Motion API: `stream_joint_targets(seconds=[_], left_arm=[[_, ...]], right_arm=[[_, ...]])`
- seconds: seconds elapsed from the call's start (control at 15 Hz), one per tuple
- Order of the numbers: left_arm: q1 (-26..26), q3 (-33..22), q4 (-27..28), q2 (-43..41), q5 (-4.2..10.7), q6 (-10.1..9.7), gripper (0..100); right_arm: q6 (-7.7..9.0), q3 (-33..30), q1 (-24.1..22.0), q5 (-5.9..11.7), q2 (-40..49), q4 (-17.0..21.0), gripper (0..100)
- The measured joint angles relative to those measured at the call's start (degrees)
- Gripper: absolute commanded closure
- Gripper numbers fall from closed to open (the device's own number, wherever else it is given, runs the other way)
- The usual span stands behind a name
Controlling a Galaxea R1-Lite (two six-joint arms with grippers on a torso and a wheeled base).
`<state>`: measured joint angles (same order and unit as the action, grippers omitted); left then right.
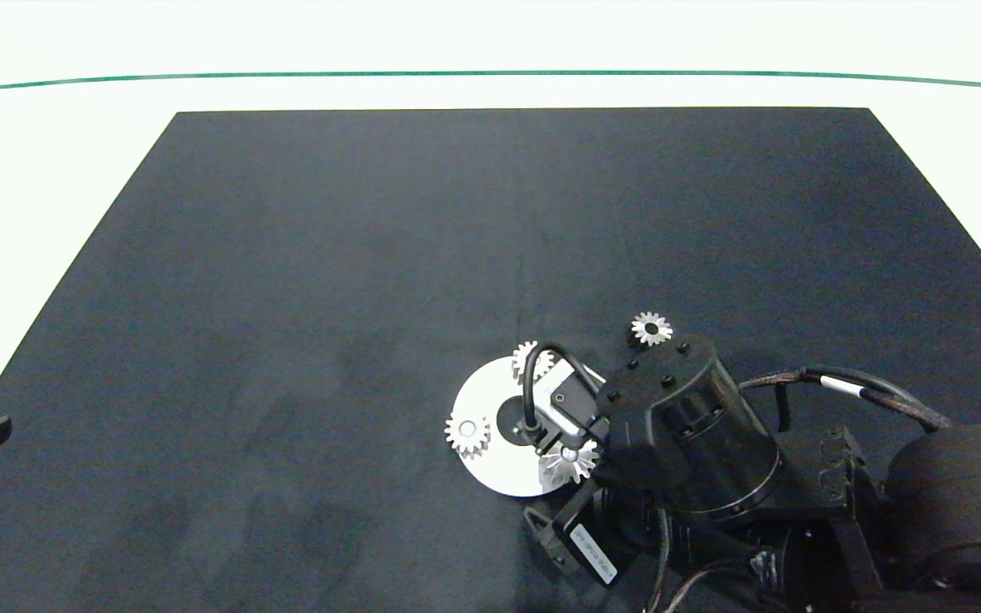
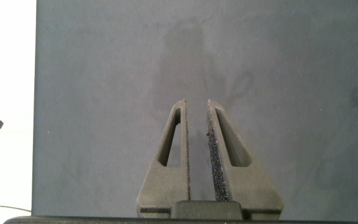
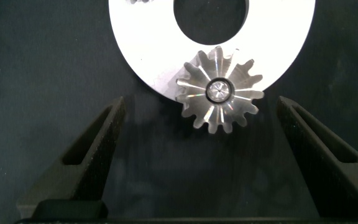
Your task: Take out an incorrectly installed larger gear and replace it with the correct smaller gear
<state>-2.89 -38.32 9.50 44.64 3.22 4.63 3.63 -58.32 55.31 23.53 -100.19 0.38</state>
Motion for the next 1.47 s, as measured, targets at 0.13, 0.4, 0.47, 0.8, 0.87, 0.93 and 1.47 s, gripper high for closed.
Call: stream_joint_targets(seconds=[0.13,0.4,0.47,0.8,0.87,0.93,1.47], left_arm=[[0.0,0.0,0.0,-0.05,-0.02,0.0,84],[0.0,0.01,0.01,-0.1,-0.02,0.0,84],[0.0,0.06,0.01,-0.11,-0.02,0.0,84],[0.0,0.09,0.01,-0.22,-0.02,0.0,84],[0.0,0.11,0.01,-0.24,-0.02,0.0,84],[0.0,0.17,0.01,-0.27,0.0,0.0,84],[0.0,0.43,0.01,-0.66,0.0,0.0,84]], right_arm=[[-0.91,0.09,0.09,0.43,-0.5,-0.13,0],[-3.84,-0.05,-0.71,1.11,-2.29,-5.25,0],[-4.38,-0.05,-0.85,1.16,-2.69,-5.67,0],[-5.64,0.02,-1.1,1.28,-3.69,-5.97,0],[-5.63,-0.05,-1.32,1.72,-3.8,-6.39,1],[-5.53,-0.09,-1.49,1.94,-3.88,-6.83,3],[-5.63,-0.06,-1.65,2.01,-4.35,-7.02,19]])
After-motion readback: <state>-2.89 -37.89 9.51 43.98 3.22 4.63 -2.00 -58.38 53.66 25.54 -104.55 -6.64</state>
